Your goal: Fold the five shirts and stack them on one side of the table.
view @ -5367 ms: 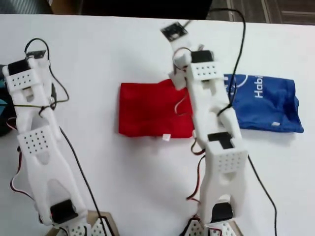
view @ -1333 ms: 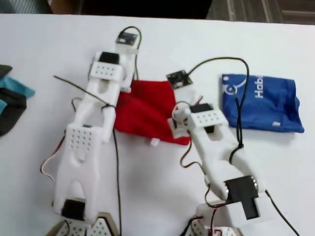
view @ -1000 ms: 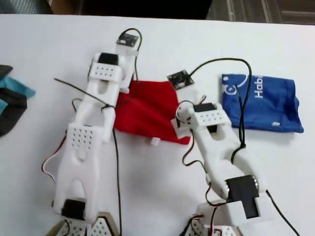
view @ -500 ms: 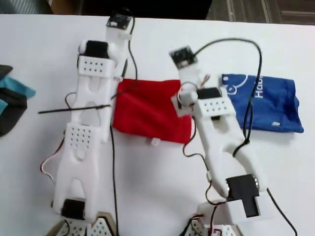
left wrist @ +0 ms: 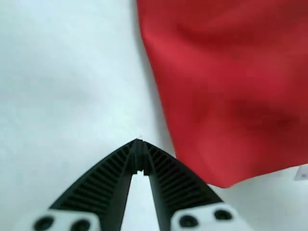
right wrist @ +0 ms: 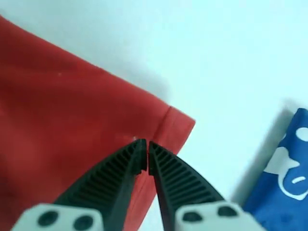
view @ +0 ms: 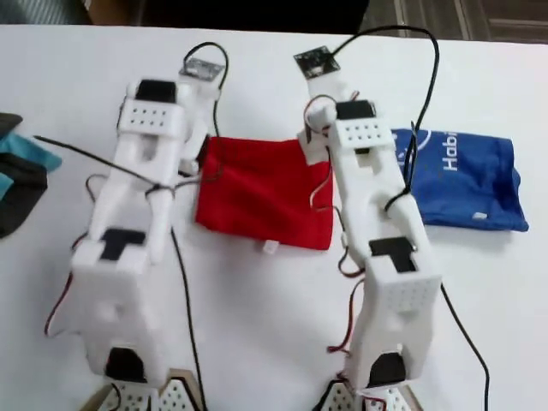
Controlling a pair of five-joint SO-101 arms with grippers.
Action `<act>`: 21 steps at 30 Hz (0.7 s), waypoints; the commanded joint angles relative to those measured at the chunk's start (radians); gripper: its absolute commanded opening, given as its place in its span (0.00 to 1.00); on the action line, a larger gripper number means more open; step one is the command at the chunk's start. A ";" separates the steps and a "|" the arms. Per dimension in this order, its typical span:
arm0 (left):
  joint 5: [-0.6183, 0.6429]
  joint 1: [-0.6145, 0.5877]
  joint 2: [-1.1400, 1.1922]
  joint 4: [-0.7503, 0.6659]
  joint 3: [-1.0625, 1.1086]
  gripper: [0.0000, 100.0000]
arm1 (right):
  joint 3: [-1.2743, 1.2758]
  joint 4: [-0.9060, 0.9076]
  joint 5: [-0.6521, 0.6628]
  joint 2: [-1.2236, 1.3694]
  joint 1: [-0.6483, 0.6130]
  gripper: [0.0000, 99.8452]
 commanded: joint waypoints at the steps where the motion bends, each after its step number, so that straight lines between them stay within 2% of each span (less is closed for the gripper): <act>1: -0.014 0.035 -0.334 -0.327 0.513 0.03 | -0.123 0.042 -0.002 0.044 0.030 0.02; 3: -0.021 0.054 -0.463 -0.483 0.694 0.03 | -0.140 0.058 0.002 0.068 0.036 0.02; 5: -0.049 0.072 -0.535 -0.557 0.785 0.03 | -0.143 0.062 0.005 0.084 0.041 0.02; 14: -0.052 0.104 -0.423 -0.575 0.730 0.03 | -0.141 0.056 0.006 0.096 0.038 0.02; 21: 0.002 0.152 -0.305 -0.554 0.717 0.03 | -0.137 0.058 0.006 0.097 0.042 0.02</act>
